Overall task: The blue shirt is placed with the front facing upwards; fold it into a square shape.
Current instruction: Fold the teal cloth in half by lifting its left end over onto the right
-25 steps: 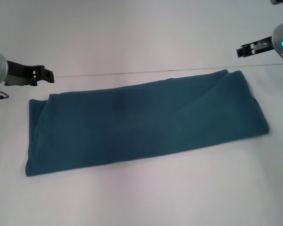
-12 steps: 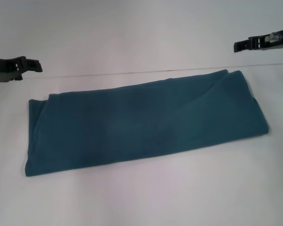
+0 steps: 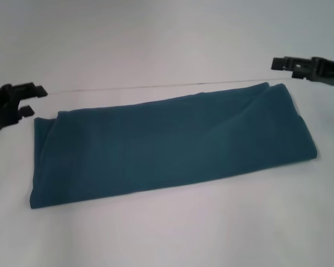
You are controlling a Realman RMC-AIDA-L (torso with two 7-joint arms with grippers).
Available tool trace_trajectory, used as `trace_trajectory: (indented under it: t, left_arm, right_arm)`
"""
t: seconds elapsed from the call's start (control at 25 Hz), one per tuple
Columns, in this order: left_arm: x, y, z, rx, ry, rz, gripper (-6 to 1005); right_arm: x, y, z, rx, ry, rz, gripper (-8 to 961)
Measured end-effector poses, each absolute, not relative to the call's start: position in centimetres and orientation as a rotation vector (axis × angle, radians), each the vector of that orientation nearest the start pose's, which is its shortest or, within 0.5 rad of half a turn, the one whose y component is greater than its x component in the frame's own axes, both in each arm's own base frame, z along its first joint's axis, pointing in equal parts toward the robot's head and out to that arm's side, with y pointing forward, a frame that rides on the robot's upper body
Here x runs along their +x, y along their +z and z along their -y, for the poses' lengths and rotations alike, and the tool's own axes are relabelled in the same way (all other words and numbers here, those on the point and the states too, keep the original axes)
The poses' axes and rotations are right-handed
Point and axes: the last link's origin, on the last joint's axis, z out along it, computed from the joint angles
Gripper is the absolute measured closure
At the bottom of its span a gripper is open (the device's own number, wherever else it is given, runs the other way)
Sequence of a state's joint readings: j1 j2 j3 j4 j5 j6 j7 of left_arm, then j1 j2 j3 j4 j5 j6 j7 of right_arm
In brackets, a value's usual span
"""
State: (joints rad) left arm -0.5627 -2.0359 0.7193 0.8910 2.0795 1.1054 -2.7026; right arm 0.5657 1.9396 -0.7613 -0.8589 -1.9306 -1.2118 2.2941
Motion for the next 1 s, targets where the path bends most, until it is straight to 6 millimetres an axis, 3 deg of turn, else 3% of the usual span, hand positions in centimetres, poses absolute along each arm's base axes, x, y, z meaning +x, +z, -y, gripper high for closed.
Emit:
trace_trajectory:
  t: [0.24,0.56,0.72,1.0]
  left_arm:
    - [-29.3,5.3,-38.4,-1.673,-0.974,1.945,370]
    - [-31.4,2.7,-37.2,-1.618,-0.962,2.014,373]
    - [-31.9,2.7,-37.0,-1.624,-0.937,1.979,372]
    - [-31.7,4.9,-37.7,-1.904,-0.703,1.665,373]
  right_arm:
    - [28.2,10.2,-37.7,-2.095,0.869,-1.448,26]
    - [29.9,8.5,-36.3,-2.092,0.901,-1.49,26]
    - [30.1,8.4,-36.2,-2.089,0.903,-1.489,26]
    - [30.1,8.4,-36.2,-2.098,0.894,-1.478,25]
